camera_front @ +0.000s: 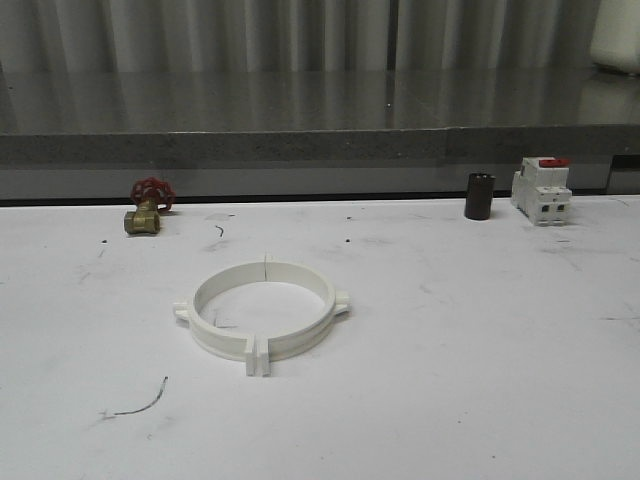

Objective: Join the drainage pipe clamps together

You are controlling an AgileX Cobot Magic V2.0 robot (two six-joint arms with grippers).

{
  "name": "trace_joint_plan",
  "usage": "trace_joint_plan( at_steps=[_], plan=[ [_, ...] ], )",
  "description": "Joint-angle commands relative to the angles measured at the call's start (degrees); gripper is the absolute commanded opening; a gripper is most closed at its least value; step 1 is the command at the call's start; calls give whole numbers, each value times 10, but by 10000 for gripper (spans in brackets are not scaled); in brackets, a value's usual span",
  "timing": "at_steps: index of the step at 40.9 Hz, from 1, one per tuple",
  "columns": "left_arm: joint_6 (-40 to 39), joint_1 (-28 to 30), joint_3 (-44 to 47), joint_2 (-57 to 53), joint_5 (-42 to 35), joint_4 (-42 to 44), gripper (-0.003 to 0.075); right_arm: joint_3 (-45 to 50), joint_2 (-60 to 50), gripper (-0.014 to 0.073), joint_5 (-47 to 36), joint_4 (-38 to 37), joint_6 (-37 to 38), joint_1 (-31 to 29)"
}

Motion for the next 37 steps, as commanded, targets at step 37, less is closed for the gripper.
trace_joint_plan(
  at_steps=[37],
  plan=[
    [132,78,117,-69,-136,-141,-20,-13,7,-62,-49,-14,-6,-4]
  ],
)
